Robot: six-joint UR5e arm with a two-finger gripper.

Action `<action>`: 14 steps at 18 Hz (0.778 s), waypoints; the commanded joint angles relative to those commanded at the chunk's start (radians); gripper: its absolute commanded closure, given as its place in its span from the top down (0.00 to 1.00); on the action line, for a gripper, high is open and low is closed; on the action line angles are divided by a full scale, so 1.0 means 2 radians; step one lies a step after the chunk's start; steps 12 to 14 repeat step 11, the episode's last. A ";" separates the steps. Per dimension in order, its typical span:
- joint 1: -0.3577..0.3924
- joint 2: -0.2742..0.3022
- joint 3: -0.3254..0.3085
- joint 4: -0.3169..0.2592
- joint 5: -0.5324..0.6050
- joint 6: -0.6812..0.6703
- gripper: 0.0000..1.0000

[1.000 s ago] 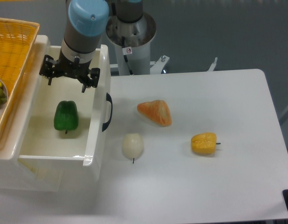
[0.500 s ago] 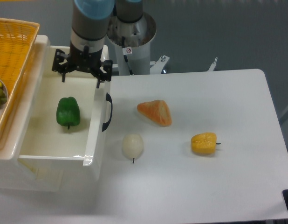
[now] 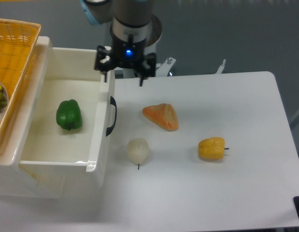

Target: Place the green pepper in the upper white drawer

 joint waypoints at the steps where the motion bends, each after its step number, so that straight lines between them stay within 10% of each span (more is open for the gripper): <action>1: 0.003 -0.003 -0.001 0.000 0.010 0.025 1.00; 14: 0.041 -0.044 -0.012 0.046 0.058 0.108 1.00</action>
